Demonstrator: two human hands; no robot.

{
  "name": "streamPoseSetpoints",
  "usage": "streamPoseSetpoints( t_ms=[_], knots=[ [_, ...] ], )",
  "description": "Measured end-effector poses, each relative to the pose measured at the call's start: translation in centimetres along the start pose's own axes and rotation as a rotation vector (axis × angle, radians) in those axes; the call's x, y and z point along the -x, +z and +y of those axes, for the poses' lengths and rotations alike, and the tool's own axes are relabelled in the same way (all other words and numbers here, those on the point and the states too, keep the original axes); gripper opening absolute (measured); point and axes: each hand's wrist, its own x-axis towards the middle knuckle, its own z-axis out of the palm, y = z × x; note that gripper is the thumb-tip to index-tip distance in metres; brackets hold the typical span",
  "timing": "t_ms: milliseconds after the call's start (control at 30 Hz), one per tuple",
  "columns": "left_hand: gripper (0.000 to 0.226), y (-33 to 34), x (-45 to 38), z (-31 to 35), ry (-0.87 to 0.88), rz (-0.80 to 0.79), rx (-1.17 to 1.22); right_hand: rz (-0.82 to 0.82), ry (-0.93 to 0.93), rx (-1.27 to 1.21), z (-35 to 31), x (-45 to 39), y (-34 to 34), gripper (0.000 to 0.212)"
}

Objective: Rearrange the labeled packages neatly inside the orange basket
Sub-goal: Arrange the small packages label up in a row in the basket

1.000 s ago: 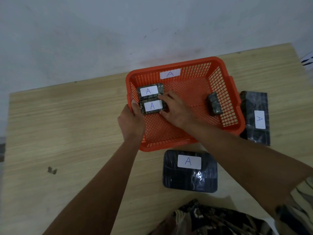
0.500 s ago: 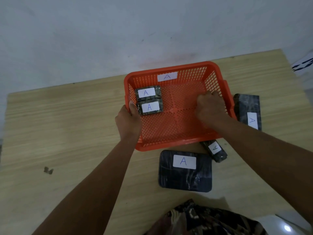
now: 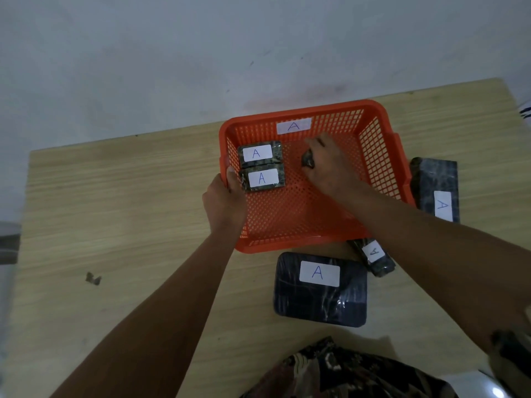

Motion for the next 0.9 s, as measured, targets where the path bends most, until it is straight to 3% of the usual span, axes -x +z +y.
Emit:
streamPoseSetpoints(
  t_ms=[167,267,367,433,600,767,900],
  knots=[
    [0.050,0.1,-0.2,-0.1,-0.001,0.001,-0.003,-0.029,-0.080,-0.164,0.9,1.8,-0.1,0.061],
    [0.047,0.0,-0.1,-0.1,0.014,0.022,-0.003,0.039,0.041,-0.122,1.9,2.5,0.0,0.054],
    [0.048,0.0,0.0,0.0,0.004,0.020,-0.009,-0.071,0.176,-0.070,2.9,2.9,0.1,0.038],
    [0.049,0.0,0.0,0.1,-0.001,0.012,-0.008,-0.098,0.158,-0.121,3.4,3.4,0.1,0.031],
    [0.051,0.0,0.0,0.1,0.005,0.024,-0.009,-0.193,0.088,-0.164,3.4,4.4,-0.2,0.050],
    [0.051,0.0,0.0,0.2,0.003,0.024,0.002,-0.195,0.048,-0.251,3.9,4.8,-0.9,0.021],
    [0.052,-0.1,0.1,0.2,-0.006,0.024,0.004,-0.219,0.080,-0.247,3.7,5.0,-1.0,0.038]
  ],
)
